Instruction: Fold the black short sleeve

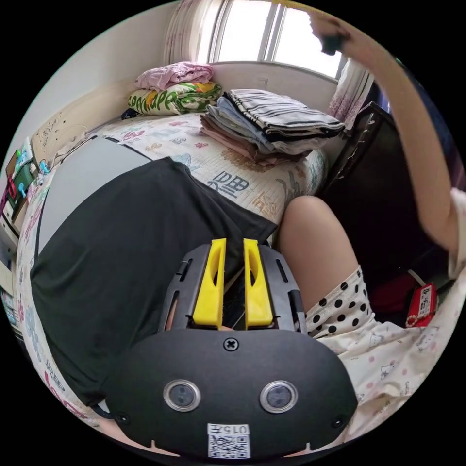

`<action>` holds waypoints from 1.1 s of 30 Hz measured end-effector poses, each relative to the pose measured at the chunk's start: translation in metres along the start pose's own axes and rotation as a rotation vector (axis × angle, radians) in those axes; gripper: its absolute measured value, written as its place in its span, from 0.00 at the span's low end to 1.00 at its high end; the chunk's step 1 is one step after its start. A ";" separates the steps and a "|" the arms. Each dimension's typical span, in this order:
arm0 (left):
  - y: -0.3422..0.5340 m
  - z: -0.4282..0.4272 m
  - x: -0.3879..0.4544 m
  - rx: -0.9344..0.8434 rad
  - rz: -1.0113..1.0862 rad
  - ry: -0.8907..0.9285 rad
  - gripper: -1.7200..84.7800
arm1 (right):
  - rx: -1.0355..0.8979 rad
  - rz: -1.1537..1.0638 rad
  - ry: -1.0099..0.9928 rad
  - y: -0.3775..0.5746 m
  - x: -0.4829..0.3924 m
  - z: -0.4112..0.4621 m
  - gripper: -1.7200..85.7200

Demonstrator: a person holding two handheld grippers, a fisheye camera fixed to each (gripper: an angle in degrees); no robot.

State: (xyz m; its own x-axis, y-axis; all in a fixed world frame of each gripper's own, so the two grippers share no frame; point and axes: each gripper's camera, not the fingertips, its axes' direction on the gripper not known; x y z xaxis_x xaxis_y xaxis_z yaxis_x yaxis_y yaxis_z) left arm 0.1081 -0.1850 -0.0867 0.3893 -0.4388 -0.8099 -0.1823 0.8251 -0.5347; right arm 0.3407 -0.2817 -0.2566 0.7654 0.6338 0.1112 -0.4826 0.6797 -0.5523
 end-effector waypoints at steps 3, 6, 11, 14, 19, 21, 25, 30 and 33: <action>-0.022 -0.026 -0.020 0.144 0.006 -0.020 0.11 | -0.105 0.247 -0.085 0.105 0.050 0.030 0.09; -0.069 -0.030 -0.051 0.180 0.017 -0.090 0.11 | -0.159 0.461 -0.101 0.176 0.093 0.039 0.11; -0.164 0.038 -0.112 0.022 -0.010 -0.115 0.12 | -0.326 0.587 -0.166 0.217 0.143 0.064 0.14; -0.211 0.097 -0.140 -0.064 -0.052 -0.126 0.12 | -0.379 0.644 -0.236 0.227 0.177 0.072 0.15; -0.256 0.179 -0.178 -0.175 -0.211 0.001 0.14 | -0.393 0.693 -0.303 0.233 0.233 0.073 0.15; -0.265 0.216 -0.189 -0.291 -0.245 -0.057 0.14 | -0.444 0.698 -0.371 0.238 0.256 0.084 0.14; -0.265 0.242 -0.188 -0.377 -0.176 -0.157 0.13 | -0.440 0.691 -0.411 0.240 0.289 0.083 0.12; -0.256 0.258 -0.180 -0.400 -0.077 -0.244 0.06 | -0.416 0.702 -0.493 0.249 0.337 0.076 0.07; -0.251 0.256 -0.186 -0.362 -0.072 -0.249 0.02 | -0.370 0.700 -0.445 0.254 0.359 0.055 0.06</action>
State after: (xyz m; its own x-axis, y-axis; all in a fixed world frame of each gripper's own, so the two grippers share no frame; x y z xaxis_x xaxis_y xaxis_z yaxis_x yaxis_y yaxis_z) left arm 0.3125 -0.2196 0.2601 0.6101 -0.3548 -0.7084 -0.4339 0.5985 -0.6735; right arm 0.4698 0.1387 -0.3112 0.0767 0.9936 -0.0831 -0.5490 -0.0275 -0.8354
